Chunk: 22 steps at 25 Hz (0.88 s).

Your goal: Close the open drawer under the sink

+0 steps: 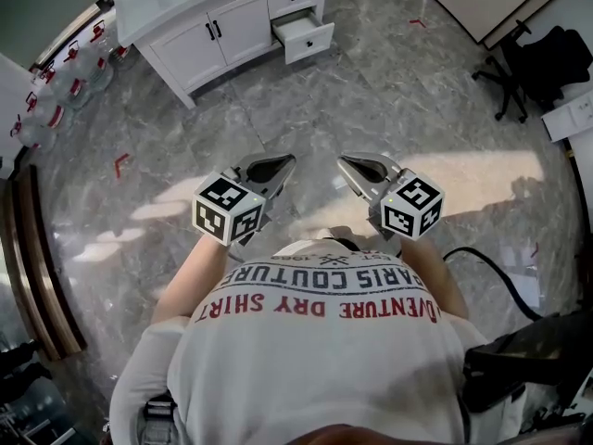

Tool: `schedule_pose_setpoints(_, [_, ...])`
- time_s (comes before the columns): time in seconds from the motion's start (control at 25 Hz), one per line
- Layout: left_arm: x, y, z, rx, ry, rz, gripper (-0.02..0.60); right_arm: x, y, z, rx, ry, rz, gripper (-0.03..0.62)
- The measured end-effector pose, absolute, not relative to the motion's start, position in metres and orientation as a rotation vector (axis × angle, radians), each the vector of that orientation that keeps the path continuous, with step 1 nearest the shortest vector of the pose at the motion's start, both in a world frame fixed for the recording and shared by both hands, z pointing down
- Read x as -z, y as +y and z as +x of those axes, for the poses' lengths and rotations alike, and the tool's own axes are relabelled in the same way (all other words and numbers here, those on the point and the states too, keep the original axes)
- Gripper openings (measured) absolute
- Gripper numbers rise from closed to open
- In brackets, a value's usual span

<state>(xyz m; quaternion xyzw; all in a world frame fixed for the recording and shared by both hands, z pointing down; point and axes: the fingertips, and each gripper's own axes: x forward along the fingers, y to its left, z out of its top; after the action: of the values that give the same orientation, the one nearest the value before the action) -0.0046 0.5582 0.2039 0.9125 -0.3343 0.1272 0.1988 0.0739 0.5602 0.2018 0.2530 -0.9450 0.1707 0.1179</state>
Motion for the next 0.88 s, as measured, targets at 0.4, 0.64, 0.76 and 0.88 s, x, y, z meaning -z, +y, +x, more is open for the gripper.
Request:
schedule_pose_setpoints(0.4, [-0.187,0.547,-0.032,-0.271,-0.993,2.561,0.003,-0.180,0.542,0.055,-0.419,-2.752,0.723,0.002])
schedule_pose_setpoints(0.64, [-0.192,0.517,-0.045,-0.244,-1.035,2.520,0.002,-0.183,0.513,0.052,-0.406,-2.737,0.708,0.002])
schedule_pose_setpoints(0.76, [-0.205,0.487,-0.039,-0.265,-1.024,2.505,0.003,-0.196,0.481,0.061,-0.435,-2.735,0.727,0.002])
schedule_pose_setpoints(0.88, [-0.223,0.450,-0.027,-0.299,-1.006,2.494,0.003,-0.217,0.441,0.071,-0.476,-2.734,0.740,0.002])
